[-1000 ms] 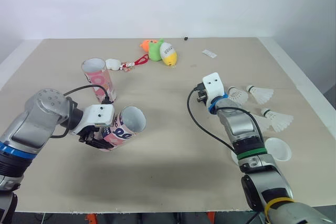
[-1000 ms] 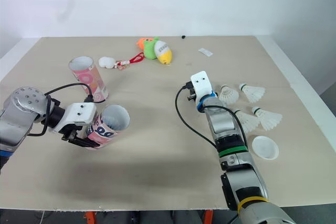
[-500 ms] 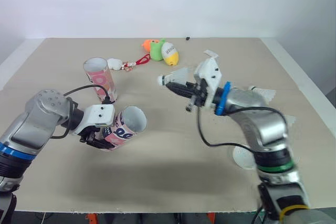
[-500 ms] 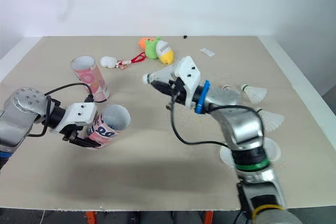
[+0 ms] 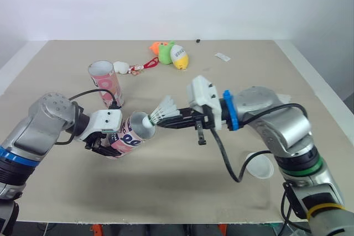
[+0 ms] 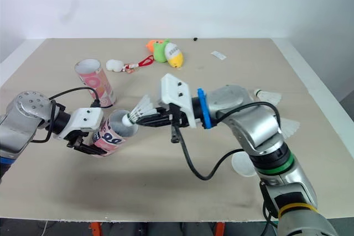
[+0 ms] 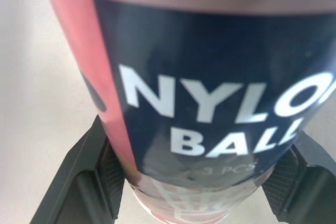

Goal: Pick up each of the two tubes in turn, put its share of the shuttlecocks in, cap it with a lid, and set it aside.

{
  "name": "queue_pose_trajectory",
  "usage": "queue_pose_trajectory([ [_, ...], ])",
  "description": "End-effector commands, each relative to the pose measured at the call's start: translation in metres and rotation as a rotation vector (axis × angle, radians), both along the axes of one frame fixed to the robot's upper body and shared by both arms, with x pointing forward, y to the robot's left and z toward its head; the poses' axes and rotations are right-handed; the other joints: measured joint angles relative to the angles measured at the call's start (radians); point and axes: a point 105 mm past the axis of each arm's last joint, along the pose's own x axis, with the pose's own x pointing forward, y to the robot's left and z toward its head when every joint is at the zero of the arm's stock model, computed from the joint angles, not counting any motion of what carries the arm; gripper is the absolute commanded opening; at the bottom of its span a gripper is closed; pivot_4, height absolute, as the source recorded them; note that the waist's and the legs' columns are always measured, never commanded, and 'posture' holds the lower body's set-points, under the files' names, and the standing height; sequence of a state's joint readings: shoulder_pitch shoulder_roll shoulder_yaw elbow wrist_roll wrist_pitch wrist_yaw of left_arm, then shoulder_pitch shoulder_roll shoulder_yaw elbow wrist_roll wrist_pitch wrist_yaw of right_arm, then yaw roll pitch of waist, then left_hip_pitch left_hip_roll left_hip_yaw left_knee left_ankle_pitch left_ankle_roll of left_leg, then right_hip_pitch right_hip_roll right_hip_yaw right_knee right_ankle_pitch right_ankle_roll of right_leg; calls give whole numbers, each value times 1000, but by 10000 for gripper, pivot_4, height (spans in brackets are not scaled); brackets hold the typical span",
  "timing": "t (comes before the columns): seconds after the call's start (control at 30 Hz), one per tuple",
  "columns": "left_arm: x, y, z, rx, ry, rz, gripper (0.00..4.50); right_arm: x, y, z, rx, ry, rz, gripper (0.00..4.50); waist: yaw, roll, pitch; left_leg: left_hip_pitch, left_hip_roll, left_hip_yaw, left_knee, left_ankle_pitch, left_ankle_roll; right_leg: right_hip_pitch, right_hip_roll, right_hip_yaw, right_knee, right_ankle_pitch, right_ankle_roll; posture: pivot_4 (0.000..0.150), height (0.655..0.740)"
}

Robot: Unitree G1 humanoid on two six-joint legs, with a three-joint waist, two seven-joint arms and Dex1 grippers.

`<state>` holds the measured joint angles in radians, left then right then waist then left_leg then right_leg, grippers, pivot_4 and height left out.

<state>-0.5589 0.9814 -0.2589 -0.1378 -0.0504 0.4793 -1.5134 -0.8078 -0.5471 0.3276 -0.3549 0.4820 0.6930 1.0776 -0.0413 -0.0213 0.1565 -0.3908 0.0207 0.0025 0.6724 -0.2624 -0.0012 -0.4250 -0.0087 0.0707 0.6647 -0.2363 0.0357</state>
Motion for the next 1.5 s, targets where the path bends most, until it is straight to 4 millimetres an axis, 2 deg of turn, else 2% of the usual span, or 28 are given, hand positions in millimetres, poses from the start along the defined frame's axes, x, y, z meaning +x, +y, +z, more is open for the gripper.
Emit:
queue_pose_trajectory([
  [0.03,-8,-6,-15,-1,69,-30,29661,3,11,8,-7,-38,25,3471,1,0,0,0,0,0,0,0,0,0,0,0,0,0,0,1500,7323],
  [0.13,-7,-6,-15,-2,69,-29,29661,7,19,5,-37,-27,37,16231,2,0,0,0,0,0,0,0,0,0,0,-1,0,0,0,1500,7323],
  [0.17,-7,-6,-15,-2,68,-29,29661,6,21,5,-38,-17,48,18450,2,0,0,0,0,0,0,0,0,0,-1,-1,0,0,0,1500,7323],
  [0.23,-7,-6,-15,-3,68,-27,29661,-2,21,10,-25,44,106,27060,2,0,0,-1,0,-1,0,0,0,0,-1,-2,0,0,0,1500,7323],
  [0.27,-7,-6,-15,-3,68,-27,29661,-8,19,14,-5,88,149,27060,2,0,0,-1,0,-1,0,0,0,0,-1,-2,0,0,0,1500,7323],
  [0.3,-7,-7,-15,-4,69,-27,29661,-14,16,18,11,124,186,32601,2,0,0,-1,0,-1,0,0,0,0,-1,-2,0,0,-1,1500,7323],
  [0.37,-7,-7,-15,-5,69,-28,29661,-20,5,25,36,172,231,39420,5,0,0,-1,1,-1,0,0,0,0,-1,-2,0,0,-1,1500,7323],
  [0.4,-7,-8,-15,-6,69,-28,29661,-17,-2,30,54,184,217,41151,7,0,0,-1,0,-2,0,0,0,0,-2,-2,0,1,-2,1500,7323],
  [0.5,-7,-8,-15,-7,69,-29,29661,-8,-23,39,102,190,140,41151,10,0,0,-1,-1,-2,0,0,0,1,-4,-2,0,0,-1,1500,7323],
  [0.63,-9,-7,-16,-7,72,-29,29661,4,-50,39,115,141,-45,41151,12,0,0,-1,-2,-2,0,0,0,1,-5,-2,0,0,-1,1500,7323],
  [0.73,-12,-7,-17,-8,79,-29,29661,11,-92,26,123,111,-333,41151,20,0,0,-2,-3,-2,-1,-1,1,0,-6,-3,0,-1,-2,1500,7323],
  [0.93,-16,-8,-24,-12,103,-41,29661,-43,-177,-12,35,214,-668,41151,22,1,-1,-4,-9,-6,-1,-6,8,1,-12,-6,0,-8,0,1500,7323],
  [1.07,-11,-13,-26,-14,106,-68,29661,-69,-216,-29,-3,305,-835,41151,19,3,-2,3,-11,-4,0,-11,16,8,-14,-1,0,-11,7,1500,7323],
  [1.13,-9,-16,-27,-16,105,-81,29661,-76,-232,-42,-40,341,-915,41151,19,0,-1,8,-11,-3,1,-10,16,12,-14,-2,-1,-13,11,1500,7323],
  [1.23,-8,-19,-28,-19,107,-95,29661,-81,-251,-56,-50,369,-1003,41151,20,0,-2,17,-11,-2,1,-11,16,21,-14,0,-2,-15,8,1500,7323],
  [1.4,-8,-21,-30,-20,110,-103,29661,-64,-275,-74,-42,340,-1154,41151,20,1,-3,19,-12,1,2,-11,15,21,-16,4,-3,-13,10,1500,7323],
  [1.5,-8,-20,-29,-18,108,-103,29661,-48,-280,-80,-17,327,-1207,41151,20,3,-4,18,-13,2,1,-11,15,21,-16,5,-5,-13,11,1500,7323],
])
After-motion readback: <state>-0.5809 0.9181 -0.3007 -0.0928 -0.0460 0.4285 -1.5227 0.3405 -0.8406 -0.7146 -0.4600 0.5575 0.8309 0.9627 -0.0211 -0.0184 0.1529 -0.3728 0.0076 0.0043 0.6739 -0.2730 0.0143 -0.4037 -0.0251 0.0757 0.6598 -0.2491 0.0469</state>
